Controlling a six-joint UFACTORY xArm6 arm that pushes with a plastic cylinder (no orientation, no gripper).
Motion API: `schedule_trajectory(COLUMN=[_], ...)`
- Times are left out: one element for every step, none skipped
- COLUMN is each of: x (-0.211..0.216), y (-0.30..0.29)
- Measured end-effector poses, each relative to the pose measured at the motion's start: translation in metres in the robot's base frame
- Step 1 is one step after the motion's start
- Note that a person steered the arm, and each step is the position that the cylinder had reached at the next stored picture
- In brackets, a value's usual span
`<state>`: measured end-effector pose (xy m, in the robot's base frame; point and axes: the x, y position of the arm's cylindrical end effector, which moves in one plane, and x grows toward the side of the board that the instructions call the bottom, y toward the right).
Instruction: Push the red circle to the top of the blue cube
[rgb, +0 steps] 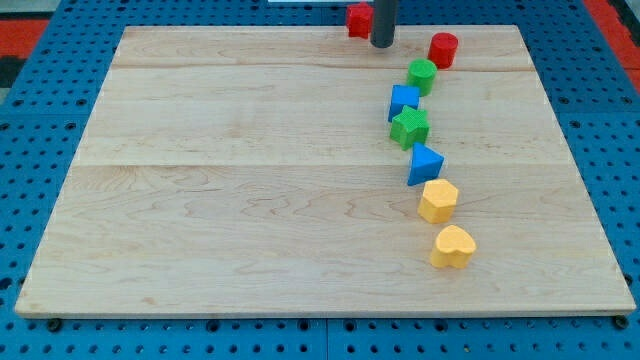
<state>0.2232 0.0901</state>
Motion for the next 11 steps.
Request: schedule_trajectory(x=[0.004,0.028,0.037,0.010,-0.023,-0.024,0.022,0.065,0.089,0.103,0.118], y=[0.049,0.073,0.059,0.065,0.116,0.138,0.136,0.082,0.040,0.028,0.033])
